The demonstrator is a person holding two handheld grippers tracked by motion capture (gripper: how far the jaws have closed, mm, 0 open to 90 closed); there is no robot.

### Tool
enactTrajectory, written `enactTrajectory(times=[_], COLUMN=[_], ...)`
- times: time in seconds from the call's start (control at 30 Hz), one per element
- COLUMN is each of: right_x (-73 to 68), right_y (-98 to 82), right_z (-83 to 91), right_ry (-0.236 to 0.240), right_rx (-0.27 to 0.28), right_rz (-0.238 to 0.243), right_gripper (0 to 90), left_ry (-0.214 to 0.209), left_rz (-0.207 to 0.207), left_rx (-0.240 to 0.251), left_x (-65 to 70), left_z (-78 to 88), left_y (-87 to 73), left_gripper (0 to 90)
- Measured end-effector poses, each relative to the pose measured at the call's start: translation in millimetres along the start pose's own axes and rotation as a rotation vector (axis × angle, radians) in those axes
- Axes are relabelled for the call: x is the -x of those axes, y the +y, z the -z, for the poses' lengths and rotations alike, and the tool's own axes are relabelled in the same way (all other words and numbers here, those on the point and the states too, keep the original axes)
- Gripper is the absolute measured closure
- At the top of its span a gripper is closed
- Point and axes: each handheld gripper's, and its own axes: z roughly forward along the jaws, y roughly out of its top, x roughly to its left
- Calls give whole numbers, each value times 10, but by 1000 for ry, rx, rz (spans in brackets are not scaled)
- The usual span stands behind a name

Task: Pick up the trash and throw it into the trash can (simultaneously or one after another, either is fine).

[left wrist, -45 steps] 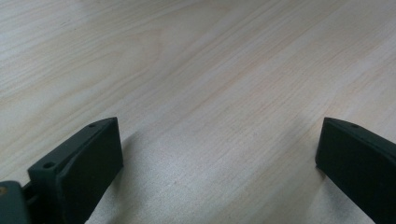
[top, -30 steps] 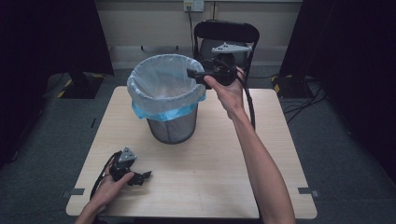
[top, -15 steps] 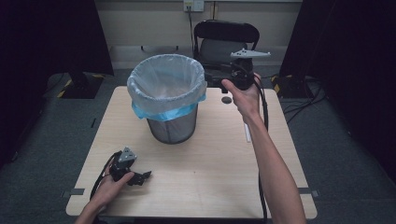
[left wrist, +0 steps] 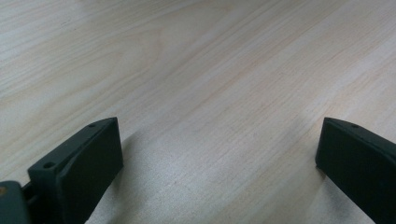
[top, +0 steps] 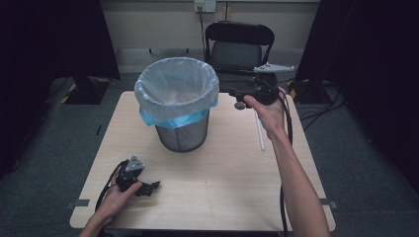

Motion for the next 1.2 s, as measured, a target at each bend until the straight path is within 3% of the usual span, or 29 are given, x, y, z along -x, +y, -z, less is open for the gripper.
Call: enactTrajectory(times=[0.33,0.6,0.7,0.93,1.2], right_x=[227,427,502,583,658], right_y=[-358,-738,-921,-1235,-1509], right_z=[67,126,163,202,137], right_ry=[-60,-103,-143,-174,-176], right_rx=[-60,-113,-126,-154,-191], right_rz=[-36,-79,-109,-138,-173], right_gripper=[277,305,285,349,415], left_ry=[0,0,0,1,3], left_rz=[0,-1,0,0,0], left_rx=[0,0,0,0,1], left_x=[0,0,0,0,2], left_z=[0,0,0,0,0], left_y=[0,0,0,0,0], left_gripper=[1,1,1,1,1])
